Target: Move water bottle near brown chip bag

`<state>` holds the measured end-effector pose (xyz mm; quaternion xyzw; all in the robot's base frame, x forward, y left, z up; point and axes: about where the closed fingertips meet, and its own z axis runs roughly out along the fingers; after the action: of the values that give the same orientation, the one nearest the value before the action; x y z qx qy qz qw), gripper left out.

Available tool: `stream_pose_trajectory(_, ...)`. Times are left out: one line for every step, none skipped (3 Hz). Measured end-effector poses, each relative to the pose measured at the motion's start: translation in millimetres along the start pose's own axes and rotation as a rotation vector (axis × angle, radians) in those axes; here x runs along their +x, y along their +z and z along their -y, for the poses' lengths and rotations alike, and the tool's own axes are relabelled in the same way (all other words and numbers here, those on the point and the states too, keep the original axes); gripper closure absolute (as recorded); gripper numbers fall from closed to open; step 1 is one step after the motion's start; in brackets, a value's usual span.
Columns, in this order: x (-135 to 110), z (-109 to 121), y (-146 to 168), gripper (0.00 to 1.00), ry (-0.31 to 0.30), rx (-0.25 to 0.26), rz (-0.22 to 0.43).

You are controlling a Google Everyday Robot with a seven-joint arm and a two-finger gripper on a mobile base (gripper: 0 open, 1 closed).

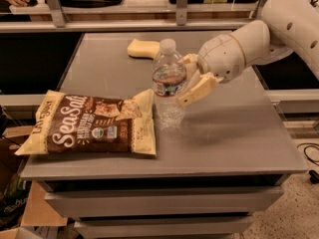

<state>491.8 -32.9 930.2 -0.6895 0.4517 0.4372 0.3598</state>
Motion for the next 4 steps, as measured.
stream_pose_trajectory(11,-8,-2,1.00,0.020,0.005,0.034)
stream_pose_trajectory(18,-10,-1,1.00,0.013,0.003,0.065)
stream_pose_trajectory(20,-10,5,0.82,0.000,-0.009,0.080)
stream_pose_trajectory(21,-10,9,0.59,-0.002,-0.021,0.085)
